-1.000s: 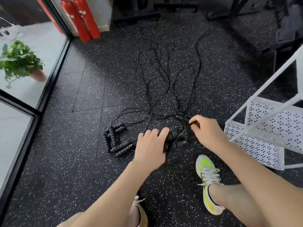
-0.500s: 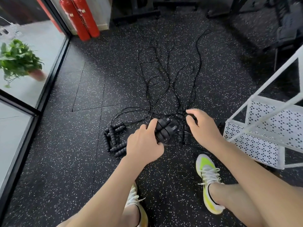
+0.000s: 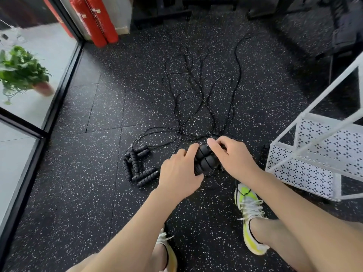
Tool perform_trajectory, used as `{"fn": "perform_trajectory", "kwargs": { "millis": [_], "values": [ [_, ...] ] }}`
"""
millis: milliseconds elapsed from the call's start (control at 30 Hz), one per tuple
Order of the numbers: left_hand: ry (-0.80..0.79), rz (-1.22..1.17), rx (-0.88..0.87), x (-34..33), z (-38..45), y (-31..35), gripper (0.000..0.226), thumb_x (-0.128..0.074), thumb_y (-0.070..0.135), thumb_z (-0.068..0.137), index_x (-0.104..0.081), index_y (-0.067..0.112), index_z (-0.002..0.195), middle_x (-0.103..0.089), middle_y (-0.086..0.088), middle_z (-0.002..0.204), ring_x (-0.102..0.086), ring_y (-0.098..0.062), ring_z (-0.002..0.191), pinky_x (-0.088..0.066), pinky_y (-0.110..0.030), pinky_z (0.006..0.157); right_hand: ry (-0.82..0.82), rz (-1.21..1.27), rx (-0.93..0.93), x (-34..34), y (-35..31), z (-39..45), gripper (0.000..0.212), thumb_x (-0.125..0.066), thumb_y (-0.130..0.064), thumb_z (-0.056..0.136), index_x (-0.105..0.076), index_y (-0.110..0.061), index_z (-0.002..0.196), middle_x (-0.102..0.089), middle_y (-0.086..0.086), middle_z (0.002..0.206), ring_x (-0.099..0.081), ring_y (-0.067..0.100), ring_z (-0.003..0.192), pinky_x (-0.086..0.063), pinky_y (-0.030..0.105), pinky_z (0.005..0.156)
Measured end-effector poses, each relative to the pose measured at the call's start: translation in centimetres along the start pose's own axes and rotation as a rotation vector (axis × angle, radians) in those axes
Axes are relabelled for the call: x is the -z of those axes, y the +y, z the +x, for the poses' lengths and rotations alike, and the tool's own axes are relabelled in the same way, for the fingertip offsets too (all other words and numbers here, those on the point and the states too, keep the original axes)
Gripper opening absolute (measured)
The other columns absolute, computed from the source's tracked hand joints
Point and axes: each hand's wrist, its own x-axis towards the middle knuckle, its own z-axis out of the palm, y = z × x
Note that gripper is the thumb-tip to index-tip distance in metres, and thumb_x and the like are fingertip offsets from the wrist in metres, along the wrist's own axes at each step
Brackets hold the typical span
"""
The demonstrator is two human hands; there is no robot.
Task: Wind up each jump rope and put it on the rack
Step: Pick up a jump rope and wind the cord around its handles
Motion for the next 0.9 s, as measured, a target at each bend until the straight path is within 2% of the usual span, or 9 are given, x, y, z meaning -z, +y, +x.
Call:
{"fn": "perform_trajectory", "kwargs": {
  "millis": [133,200,267,367,500,633,767,833,900],
  "values": [
    [0.064,-0.014,0.02,0.7,0.5,-0.5,0.054,-0.063,0.039,0.084,-0.04,0.038,0.133,-0.059,0.007,0.105,-0.061,-0.025,0.095,-0.04,-0.034,0.07,0.003,-0.001,0.051,0.8,-0.4,0.3,0.042,-0.046,-0.051,0.103,-0.06,-0.027,0.072,-0.058,-0.003,0.067,-0.049,0.005,0.058,-0.035,0.019,0.056],
    [0.084,-0.049,0.047,1.2,0.6,-0.6,0.047,-0.063,0.039,0.083,-0.042,0.038,0.124,-0.059,0.009,0.099,-0.061,-0.023,0.088,-0.04,-0.034,0.067,-0.002,-0.003,0.067,1.5,-0.6,0.5,0.041,-0.047,-0.049,0.103,-0.057,-0.031,0.067,-0.055,-0.006,0.065,-0.046,0.003,0.056,-0.035,0.016,0.056],
    [0.079,-0.042,0.043,1.4,0.6,-0.7,0.04,-0.063,0.041,0.081,-0.041,0.037,0.114,-0.06,0.01,0.094,-0.06,-0.024,0.083,-0.039,-0.033,0.065,-0.018,-0.005,0.066,2.0,-0.6,0.7,0.041,-0.05,-0.051,0.101,-0.059,-0.034,0.065,-0.057,0.002,0.061,-0.046,0.005,0.052,-0.036,0.017,0.052],
    [0.031,-0.076,0.04,1.5,0.5,-0.6,0.037,-0.064,0.043,0.079,-0.038,0.035,0.105,-0.06,0.01,0.09,-0.059,-0.025,0.079,-0.04,-0.034,0.065,-0.023,0.021,0.062,2.2,-0.7,0.7,0.036,-0.054,-0.049,0.1,-0.064,-0.028,0.072,-0.064,0.012,0.067,-0.05,0.011,0.055,-0.039,0.023,0.053],
    [0.008,-0.099,0.041,1.6,0.4,-0.3,0.037,-0.065,0.044,0.079,-0.036,0.034,0.1,-0.059,0.01,0.085,-0.057,-0.025,0.076,-0.04,-0.034,0.064,0.006,0.035,0.074,2.1,-0.9,0.6,0.031,-0.054,-0.044,0.101,-0.066,-0.025,0.079,-0.061,0.005,0.064,-0.048,0.007,0.051,-0.038,0.018,0.05],
    [-0.005,-0.226,0.116,1.8,0.6,0.0,0.035,-0.067,0.038,0.079,-0.036,0.035,0.095,-0.059,0.011,0.076,-0.058,-0.023,0.073,-0.041,-0.034,0.062,0.046,0.115,0.148,2.2,-1.1,0.6,0.02,-0.05,-0.04,0.103,-0.069,-0.039,0.097,-0.068,0.006,0.078,-0.062,0.03,0.07,-0.048,0.038,0.062],
    [-0.079,-0.563,0.193,2.1,0.7,0.4,0.03,-0.072,0.024,0.076,-0.045,0.029,0.089,-0.06,0.009,0.07,-0.052,-0.01,0.061,-0.04,-0.028,0.055,0.079,0.151,0.189,2.4,-1.7,0.4,0.027,-0.043,-0.047,0.105,-0.07,-0.044,0.102,-0.063,0.017,0.076,-0.06,0.037,0.067,-0.049,0.044,0.062],
    [-0.259,-0.889,0.241,2.4,0.8,0.3,0.027,-0.072,0.016,0.074,-0.055,0.022,0.094,-0.056,0.001,0.069,-0.045,-0.014,0.057,-0.04,-0.027,0.056,0.091,0.142,0.205,2.5,-1.8,0.4,0.029,-0.042,-0.055,0.103,-0.069,-0.046,0.107,-0.07,0.014,0.084,-0.067,0.037,0.074,-0.055,0.051,0.067],
    [-0.45,-1.224,0.286,2.5,0.9,0.2,0.038,-0.071,0.012,0.07,-0.058,0.013,0.105,-0.05,-0.01,0.071,-0.041,-0.021,0.056,-0.039,-0.031,0.057,0.119,0.138,0.217,2.6,-1.8,0.4,0.028,-0.044,-0.055,0.102,-0.069,-0.045,0.108,-0.073,0.007,0.088,-0.066,0.034,0.081,-0.053,0.047,0.073]
  ]
}}
